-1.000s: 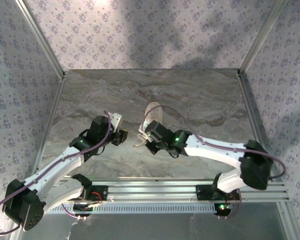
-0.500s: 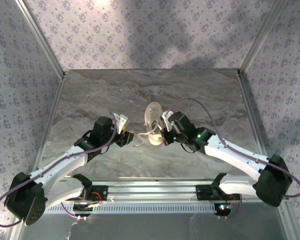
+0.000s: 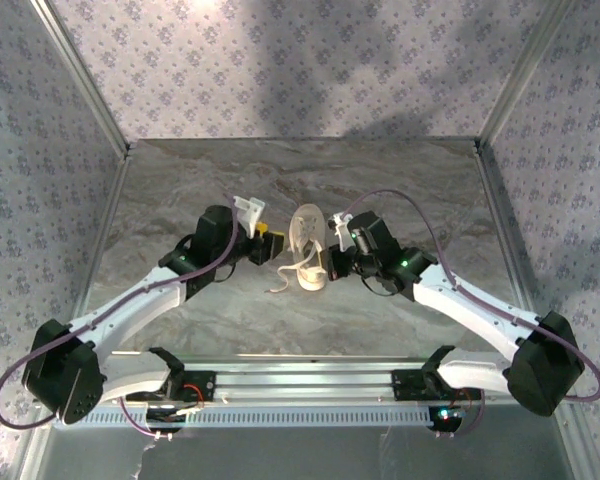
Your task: Tie the shoes
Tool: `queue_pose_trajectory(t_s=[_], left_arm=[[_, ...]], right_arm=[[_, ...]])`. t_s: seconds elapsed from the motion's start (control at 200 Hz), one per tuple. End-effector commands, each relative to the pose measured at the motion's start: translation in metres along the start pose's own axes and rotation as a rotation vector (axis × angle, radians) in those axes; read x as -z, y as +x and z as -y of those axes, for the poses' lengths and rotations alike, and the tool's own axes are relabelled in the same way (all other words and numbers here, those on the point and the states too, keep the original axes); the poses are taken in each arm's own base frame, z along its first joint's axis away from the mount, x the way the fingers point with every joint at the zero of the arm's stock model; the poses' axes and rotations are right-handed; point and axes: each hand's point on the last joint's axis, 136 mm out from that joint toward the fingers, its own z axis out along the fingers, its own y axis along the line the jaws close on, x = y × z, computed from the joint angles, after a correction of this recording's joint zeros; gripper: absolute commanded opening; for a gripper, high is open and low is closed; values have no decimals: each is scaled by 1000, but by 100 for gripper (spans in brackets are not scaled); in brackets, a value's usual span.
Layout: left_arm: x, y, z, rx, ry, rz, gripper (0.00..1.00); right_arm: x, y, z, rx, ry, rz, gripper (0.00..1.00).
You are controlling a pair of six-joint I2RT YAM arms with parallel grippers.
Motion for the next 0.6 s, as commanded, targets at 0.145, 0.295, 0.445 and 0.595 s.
queue_pose_trajectory(t_s=[0.145, 0.295, 0.445, 0.595], left_arm=[[6, -30, 31, 298, 182, 106, 52], [9, -41, 47, 344, 275, 108, 49], [2, -47, 54, 392, 334, 126, 46], [-1, -53, 63, 400, 385, 130, 44]], right_arm=[[-2, -29, -23, -34, -129, 149, 0], [-3, -41, -32, -60, -177, 191, 0], [-4, -44, -38, -55, -199, 199, 0], [-3, -45, -38, -47, -204, 207, 0]])
